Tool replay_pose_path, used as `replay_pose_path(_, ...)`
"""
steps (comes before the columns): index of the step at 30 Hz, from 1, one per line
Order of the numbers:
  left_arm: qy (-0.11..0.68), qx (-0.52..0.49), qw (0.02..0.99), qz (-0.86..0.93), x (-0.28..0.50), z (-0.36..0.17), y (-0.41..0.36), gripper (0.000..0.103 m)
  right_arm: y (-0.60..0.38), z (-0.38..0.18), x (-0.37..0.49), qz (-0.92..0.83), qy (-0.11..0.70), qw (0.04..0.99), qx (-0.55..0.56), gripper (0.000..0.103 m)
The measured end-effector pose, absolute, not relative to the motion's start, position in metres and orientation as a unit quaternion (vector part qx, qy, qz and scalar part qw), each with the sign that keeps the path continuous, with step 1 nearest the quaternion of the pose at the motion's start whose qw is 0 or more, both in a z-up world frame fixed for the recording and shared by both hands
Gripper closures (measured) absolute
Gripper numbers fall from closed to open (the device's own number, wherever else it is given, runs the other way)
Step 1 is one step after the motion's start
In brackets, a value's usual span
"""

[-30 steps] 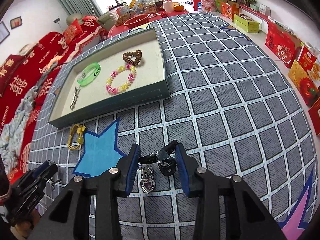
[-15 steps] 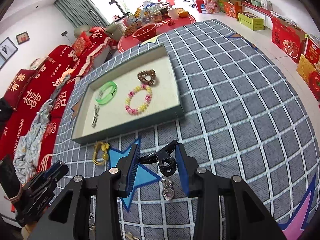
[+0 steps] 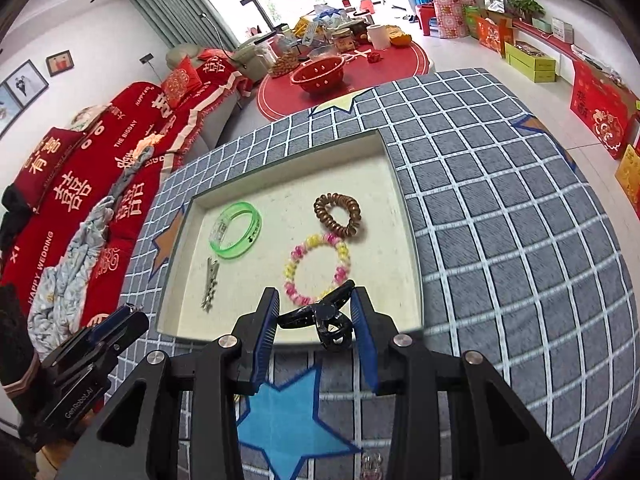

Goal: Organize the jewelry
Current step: 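Carry both items into the tray and open both tools to release them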

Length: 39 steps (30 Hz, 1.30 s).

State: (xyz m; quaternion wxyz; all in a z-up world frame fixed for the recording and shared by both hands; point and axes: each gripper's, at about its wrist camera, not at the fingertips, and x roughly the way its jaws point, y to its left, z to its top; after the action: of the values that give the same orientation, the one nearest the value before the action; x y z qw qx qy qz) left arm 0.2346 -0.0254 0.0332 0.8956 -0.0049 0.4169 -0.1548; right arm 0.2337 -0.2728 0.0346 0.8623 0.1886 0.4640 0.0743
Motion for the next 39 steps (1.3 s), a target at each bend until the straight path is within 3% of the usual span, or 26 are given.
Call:
replay_pose_path(13, 0.445, 0.023, 0.885, -0.132, 0.297, -0.01, -0.062, 0.059, -0.271, -0.003, 0.281, 0.044, 0.492, 0.856, 0.15, 0.063)
replay_pose_path(34, 0.453, 0.091, 0.881, -0.104, 0.301, -0.04, -0.081, 0.059, -0.251, -0.02, 0.289, 0.027, 0.496, 0.864, 0.086, 0.062)
replay_pose_path(36, 0.452, 0.096, 0.881, -0.098, 0.3, -0.039, -0.083, 0.059, -0.253, -0.02, 0.289, 0.031, 0.497, 0.862, 0.097, 0.06)
replay_pose_path(39, 0.45, 0.093, 0.883, -0.096, 0.298, -0.036, -0.082, 0.059, -0.257, -0.018, 0.29, 0.044, 0.494, 0.86, 0.12, 0.046)
